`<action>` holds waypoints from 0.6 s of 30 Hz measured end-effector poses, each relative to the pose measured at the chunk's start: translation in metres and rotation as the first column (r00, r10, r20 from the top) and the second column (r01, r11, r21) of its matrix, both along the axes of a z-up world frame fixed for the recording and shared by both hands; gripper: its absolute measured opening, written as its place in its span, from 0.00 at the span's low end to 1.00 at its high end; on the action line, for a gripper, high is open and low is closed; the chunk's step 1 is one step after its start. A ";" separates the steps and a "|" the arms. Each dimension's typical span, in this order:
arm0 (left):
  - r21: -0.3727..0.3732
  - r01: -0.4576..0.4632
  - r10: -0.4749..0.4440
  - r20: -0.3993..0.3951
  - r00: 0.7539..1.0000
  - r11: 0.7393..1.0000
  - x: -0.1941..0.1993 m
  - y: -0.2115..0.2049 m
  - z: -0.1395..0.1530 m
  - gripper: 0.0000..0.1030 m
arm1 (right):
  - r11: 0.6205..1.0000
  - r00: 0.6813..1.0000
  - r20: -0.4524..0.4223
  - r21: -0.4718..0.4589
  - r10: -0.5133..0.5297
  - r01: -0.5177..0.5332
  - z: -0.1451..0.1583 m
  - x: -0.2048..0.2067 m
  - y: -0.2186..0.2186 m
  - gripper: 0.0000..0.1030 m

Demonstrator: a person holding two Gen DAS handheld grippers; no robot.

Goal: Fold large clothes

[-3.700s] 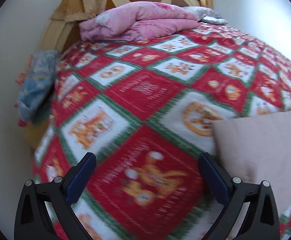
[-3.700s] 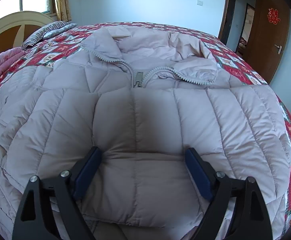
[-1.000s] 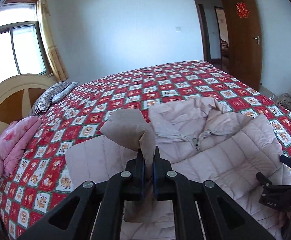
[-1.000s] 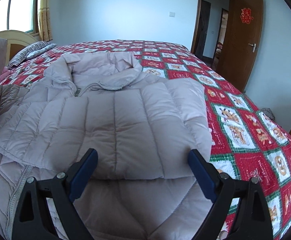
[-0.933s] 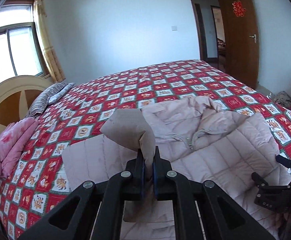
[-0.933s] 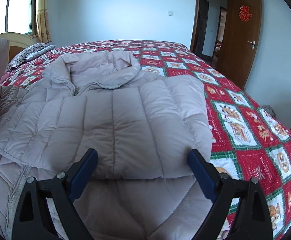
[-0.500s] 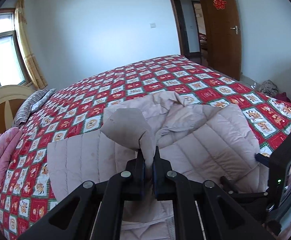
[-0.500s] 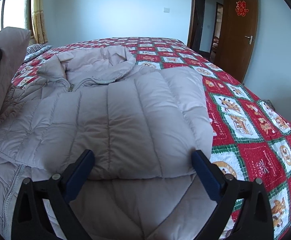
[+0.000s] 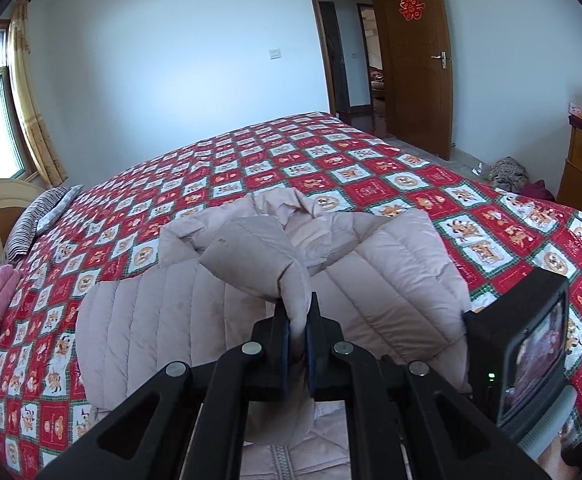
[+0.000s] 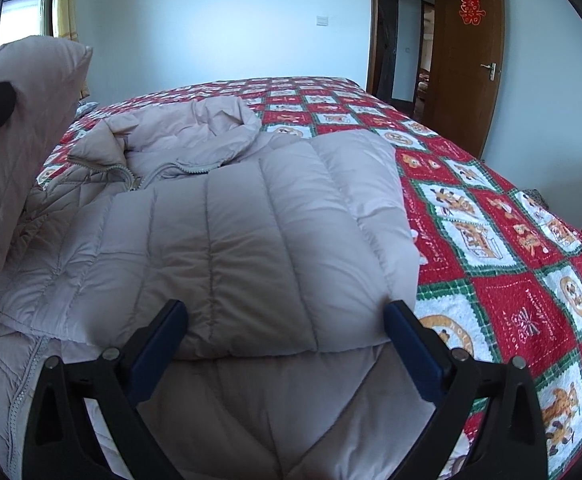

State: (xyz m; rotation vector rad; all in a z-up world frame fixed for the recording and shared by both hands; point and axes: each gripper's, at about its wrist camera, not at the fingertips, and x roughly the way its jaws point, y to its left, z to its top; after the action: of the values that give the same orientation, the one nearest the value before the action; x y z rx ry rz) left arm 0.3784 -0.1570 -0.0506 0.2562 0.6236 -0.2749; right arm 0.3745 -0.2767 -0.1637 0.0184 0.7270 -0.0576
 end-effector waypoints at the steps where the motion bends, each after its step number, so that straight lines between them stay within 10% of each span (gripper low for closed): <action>1: 0.000 0.010 -0.010 -0.002 1.000 1.000 -0.002 -0.003 -0.001 0.05 | 1.000 1.000 0.000 0.001 -0.002 0.002 0.000 0.000 0.000 0.98; 10: 0.033 0.009 -0.008 -0.032 0.999 0.999 0.007 -0.022 -0.037 0.18 | 0.999 1.000 0.001 0.031 -0.027 0.027 -0.001 -0.001 -0.006 1.00; 14: 0.024 0.001 -0.002 0.029 1.000 1.000 0.001 -0.014 -0.029 0.69 | 0.997 0.999 -0.005 0.059 -0.047 0.048 -0.002 0.000 -0.013 1.00; 18: 0.017 -0.002 -0.001 0.153 0.988 1.000 -0.013 0.010 -0.007 0.79 | 0.991 0.998 -0.013 0.118 -0.065 0.066 -0.004 -0.001 -0.022 1.00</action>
State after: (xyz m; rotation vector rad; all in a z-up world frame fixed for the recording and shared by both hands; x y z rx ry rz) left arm 0.3654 -0.1470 -0.0576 0.2911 0.4748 -0.2469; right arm 0.3738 -0.2992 -0.1673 0.1553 0.7378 -0.0779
